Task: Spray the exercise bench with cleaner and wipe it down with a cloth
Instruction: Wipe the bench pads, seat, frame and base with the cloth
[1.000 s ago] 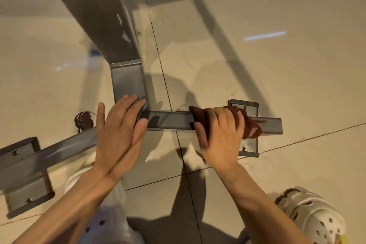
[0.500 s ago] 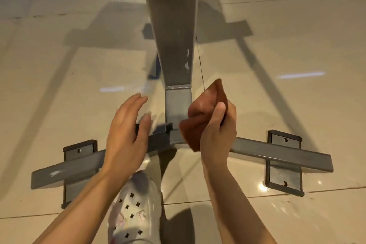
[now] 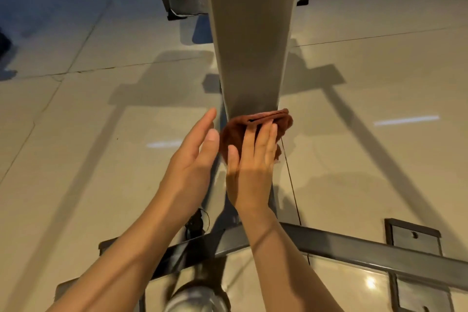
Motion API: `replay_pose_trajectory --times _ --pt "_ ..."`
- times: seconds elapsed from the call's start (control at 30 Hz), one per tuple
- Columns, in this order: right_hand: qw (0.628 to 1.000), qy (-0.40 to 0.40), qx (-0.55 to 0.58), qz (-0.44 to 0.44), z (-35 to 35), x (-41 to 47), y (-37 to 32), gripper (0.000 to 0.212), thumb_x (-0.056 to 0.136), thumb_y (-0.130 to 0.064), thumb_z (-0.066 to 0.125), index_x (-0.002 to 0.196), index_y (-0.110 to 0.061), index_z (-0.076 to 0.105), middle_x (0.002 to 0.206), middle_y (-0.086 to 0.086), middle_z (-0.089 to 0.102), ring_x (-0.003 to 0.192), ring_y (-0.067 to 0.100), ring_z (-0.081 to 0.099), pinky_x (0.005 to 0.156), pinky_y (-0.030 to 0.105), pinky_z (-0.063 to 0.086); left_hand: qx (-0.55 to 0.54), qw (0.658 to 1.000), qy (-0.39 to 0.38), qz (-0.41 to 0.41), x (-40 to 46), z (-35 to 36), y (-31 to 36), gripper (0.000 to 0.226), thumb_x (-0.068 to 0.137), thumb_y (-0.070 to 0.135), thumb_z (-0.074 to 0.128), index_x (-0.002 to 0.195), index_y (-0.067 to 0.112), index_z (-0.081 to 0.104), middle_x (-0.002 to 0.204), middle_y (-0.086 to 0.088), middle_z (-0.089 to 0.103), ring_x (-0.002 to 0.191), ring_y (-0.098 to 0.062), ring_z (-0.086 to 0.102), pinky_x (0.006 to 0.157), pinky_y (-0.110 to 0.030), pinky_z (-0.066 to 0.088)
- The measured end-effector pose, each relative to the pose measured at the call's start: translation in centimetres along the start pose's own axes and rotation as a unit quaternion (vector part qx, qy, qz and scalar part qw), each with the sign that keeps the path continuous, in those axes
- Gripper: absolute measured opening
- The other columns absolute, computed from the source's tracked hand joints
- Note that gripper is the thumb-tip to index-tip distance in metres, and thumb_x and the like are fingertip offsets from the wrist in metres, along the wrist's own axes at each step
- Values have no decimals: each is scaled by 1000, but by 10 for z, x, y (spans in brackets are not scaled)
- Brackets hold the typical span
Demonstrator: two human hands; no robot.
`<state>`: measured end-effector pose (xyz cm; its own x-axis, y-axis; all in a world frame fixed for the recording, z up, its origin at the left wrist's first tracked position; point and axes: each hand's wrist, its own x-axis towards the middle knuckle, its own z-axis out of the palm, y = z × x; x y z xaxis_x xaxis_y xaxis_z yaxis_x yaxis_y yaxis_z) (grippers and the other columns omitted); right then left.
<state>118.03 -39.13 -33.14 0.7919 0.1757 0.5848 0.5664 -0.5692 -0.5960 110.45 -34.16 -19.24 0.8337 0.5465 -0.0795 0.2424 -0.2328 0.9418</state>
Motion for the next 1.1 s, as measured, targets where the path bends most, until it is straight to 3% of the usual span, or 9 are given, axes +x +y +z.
replay_pose_trajectory --times 0.13,0.3,0.4,0.53,0.63,0.8,0.9,0.97,1.1 --pt "996 -60 0 66 3 -14 10 51 96 -26 38 144 -10 26 152 14 13 140 35 21 94 58 50 -5 1000 1 -21 -1 8 -3 42 102 38 33 145 43 32 139 31 34 110 30 32 81 10 26" --pt "995 -73 34 66 -11 -7 -7 55 99 -31 30 150 -16 15 158 -2 -5 146 29 13 112 47 25 -4 1000 1 -4 3 -2 -10 35 97 52 36 132 55 33 129 44 35 116 34 27 85 10 22" --pt "997 -37 62 11 -25 21 -27 52 102 -28 31 148 -10 16 159 8 7 146 30 8 119 46 14 -26 999 -30 -5 -1 -1 -10 41 100 47 33 141 47 32 133 43 36 119 32 28 83 9 26" --pt "989 84 94 -72 -37 67 -36 43 105 -15 37 145 0 33 152 22 28 142 42 21 117 54 25 -41 998 -56 3 -3 -1 -9 54 90 53 32 143 43 36 141 35 40 125 25 30 84 8 30" --pt "989 107 62 -87 -30 66 -15 40 105 -15 41 143 -9 36 150 17 25 140 40 28 116 49 31 -32 998 -51 3 -3 3 -9 53 90 52 32 142 44 36 143 34 39 128 21 30 91 5 27" --pt "993 31 113 11 -28 47 -2 44 99 -16 38 142 -21 30 152 12 28 130 39 48 90 51 55 -28 998 -47 -10 -4 11 -13 57 88 55 33 144 45 32 146 34 34 129 22 28 97 -5 25" --pt "974 -52 157 152 -32 39 6 44 100 -14 36 143 -19 40 138 10 55 119 26 57 93 22 50 -29 998 -48 -27 -3 16 -18 56 89 54 33 144 45 32 147 33 33 131 21 26 104 -11 22" --pt "949 -111 170 239 -34 33 16 37 103 -14 35 136 -19 51 118 4 64 100 15 61 73 -2 37 -27 998 -44 -41 -3 20 -20 46 96 54 36 142 48 33 147 33 32 132 20 24 106 -15 20" --pt "923 -167 191 290 -33 20 29 38 105 -16 32 137 -25 49 105 -4 63 84 -2 57 70 -3 40 -38 997 -31 -62 -3 26 -22 50 91 54 35 141 46 36 144 31 37 126 26 26 93 -5 24"
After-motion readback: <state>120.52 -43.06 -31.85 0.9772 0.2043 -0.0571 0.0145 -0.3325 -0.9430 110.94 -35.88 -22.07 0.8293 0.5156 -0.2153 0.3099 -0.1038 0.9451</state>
